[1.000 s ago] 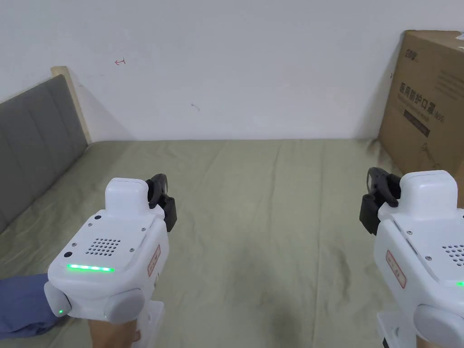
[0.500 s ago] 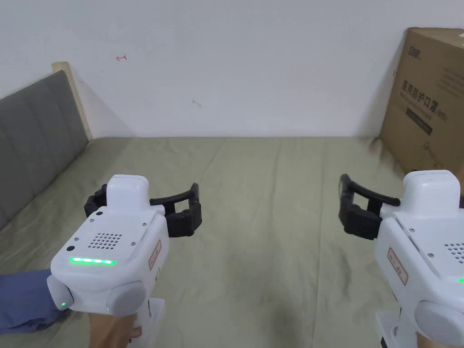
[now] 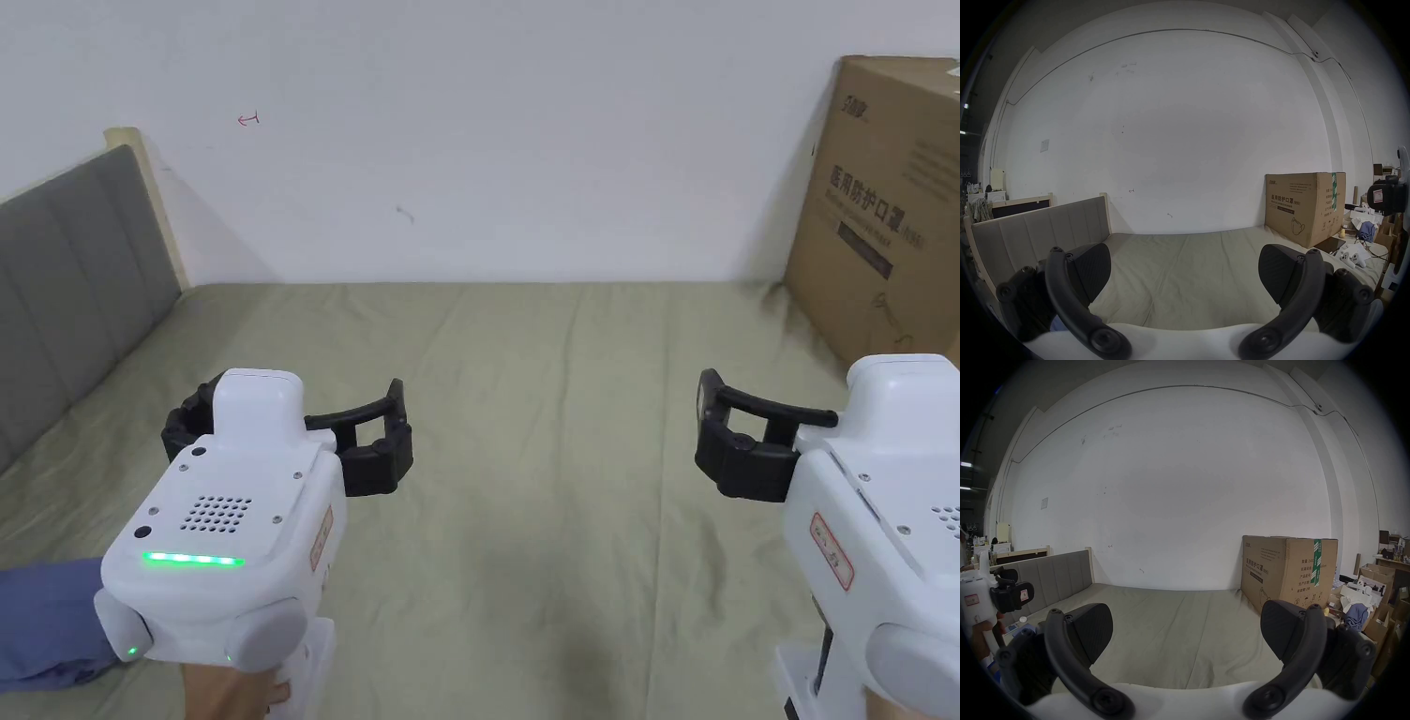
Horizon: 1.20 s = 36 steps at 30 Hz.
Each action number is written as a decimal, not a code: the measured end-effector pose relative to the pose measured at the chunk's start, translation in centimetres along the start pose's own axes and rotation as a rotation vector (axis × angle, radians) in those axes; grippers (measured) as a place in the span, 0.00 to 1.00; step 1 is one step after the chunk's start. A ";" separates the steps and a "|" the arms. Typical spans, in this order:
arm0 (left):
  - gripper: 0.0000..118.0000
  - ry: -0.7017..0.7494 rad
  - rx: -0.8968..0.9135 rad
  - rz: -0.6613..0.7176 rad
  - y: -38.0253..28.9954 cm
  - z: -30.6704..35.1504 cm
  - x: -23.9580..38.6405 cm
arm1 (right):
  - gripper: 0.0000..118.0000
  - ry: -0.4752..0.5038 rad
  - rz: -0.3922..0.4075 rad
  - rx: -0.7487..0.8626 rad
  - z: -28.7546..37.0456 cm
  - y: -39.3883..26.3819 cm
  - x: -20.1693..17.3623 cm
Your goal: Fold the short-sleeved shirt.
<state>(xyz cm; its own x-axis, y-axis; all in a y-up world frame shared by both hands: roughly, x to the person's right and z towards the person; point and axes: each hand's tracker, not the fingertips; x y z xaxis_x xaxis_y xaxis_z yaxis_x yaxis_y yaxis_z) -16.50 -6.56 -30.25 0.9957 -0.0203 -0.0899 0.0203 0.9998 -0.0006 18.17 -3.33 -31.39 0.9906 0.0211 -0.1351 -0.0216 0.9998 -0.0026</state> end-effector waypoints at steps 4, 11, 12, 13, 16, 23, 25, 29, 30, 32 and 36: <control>1.00 0.001 0.002 0.004 0.1 -0.1 -0.1 | 1.00 -0.001 0.001 0.003 0.1 0.0 -0.1; 1.00 0.002 0.010 -0.011 0.1 -0.1 0.0 | 1.00 -0.002 0.005 0.008 0.0 0.1 -0.3; 1.00 0.001 0.012 -0.011 0.1 -0.1 0.0 | 1.00 -0.002 0.005 0.009 0.0 0.1 -0.3; 1.00 0.000 0.009 -0.012 0.1 -0.1 0.0 | 1.00 -0.001 0.006 0.009 0.0 0.1 -0.4; 1.00 0.000 0.010 -0.017 0.0 -0.1 0.0 | 1.00 -0.006 0.011 0.014 0.0 0.0 -0.5; 1.00 0.002 0.017 -0.015 0.1 -0.2 0.0 | 1.00 -0.002 0.010 0.020 -0.1 0.0 -0.6; 1.00 0.002 0.016 -0.013 0.1 -0.2 0.0 | 1.00 -0.004 0.012 0.020 -0.2 0.0 -0.6; 1.00 0.007 0.020 -0.017 0.1 -0.2 0.0 | 1.00 -0.006 0.012 0.020 -0.3 -0.1 -0.7; 1.00 0.006 0.019 -0.019 0.0 -0.2 0.0 | 1.00 -0.007 0.012 0.020 -0.3 -0.1 -0.7; 1.00 0.008 0.020 -0.021 0.0 -0.2 0.0 | 1.00 -0.007 0.012 0.021 -0.3 -0.2 -0.7; 1.00 0.012 0.021 -0.019 0.0 -0.2 -0.1 | 1.00 -0.006 0.011 0.023 -0.3 -0.2 -0.7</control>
<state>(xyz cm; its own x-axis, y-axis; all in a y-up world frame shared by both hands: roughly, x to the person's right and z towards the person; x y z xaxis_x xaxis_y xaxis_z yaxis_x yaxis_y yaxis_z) -16.64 -6.59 -30.40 0.9941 -0.0394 -0.1015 0.0415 0.9990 0.0188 17.47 -3.53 -31.63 0.9911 0.0320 -0.1295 -0.0295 0.9993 0.0215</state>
